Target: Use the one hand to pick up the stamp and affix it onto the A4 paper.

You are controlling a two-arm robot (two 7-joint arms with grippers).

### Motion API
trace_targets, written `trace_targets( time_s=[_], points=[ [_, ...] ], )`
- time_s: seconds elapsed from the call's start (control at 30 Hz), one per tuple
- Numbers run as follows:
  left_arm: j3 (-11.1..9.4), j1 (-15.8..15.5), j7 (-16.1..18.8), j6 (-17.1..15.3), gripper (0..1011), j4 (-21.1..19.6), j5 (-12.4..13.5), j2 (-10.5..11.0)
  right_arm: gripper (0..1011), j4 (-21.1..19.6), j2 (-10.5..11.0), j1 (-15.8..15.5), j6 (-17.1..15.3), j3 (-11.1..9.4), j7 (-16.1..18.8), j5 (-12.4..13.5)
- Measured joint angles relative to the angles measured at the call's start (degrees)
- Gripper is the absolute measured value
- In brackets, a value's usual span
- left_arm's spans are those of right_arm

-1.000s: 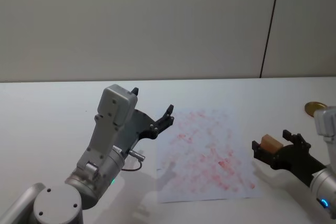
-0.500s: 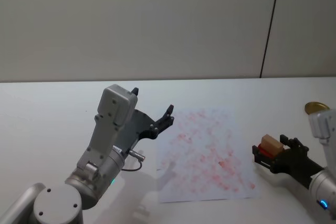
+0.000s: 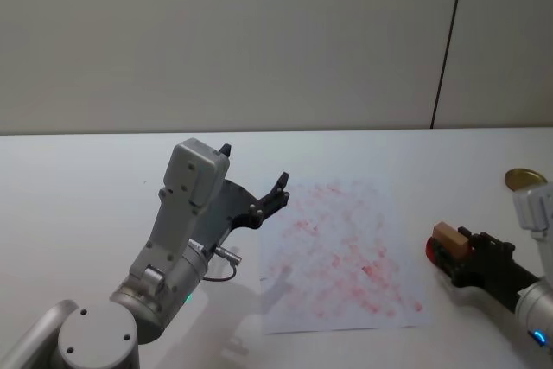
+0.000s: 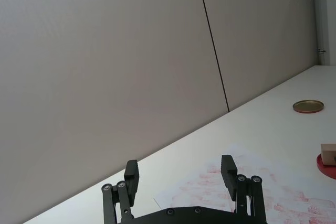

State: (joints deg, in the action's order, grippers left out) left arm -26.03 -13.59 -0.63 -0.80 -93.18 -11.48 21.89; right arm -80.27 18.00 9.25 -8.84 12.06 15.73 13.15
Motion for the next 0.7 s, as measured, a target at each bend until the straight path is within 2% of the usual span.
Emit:
trace_targets(
  time_s=[0.03,0.07,0.3,0.7],
  points=[
    [0.00,0.00,0.00,0.00,993,0.00,0.00,0.00,488,0.10,0.06,0.00,0.25,-0.08,0.00,-0.09],
    [0.00,0.00,0.00,0.00,993,0.00,0.00,0.00,426,0.10,0.06,0.00,0.25,-0.08,0.00,-0.09],
    [0.00,0.00,0.00,0.00,993,0.00,0.00,0.00,225,0.27,0.40,-0.12,1.49,-0.37,-0.20,-0.42],
    [0.00,0.00,0.00,0.00,993,0.00,0.00,0.00,220,-0.38,0.60,-0.57,4.04,-0.48,0.17,-0.47]
  ],
)
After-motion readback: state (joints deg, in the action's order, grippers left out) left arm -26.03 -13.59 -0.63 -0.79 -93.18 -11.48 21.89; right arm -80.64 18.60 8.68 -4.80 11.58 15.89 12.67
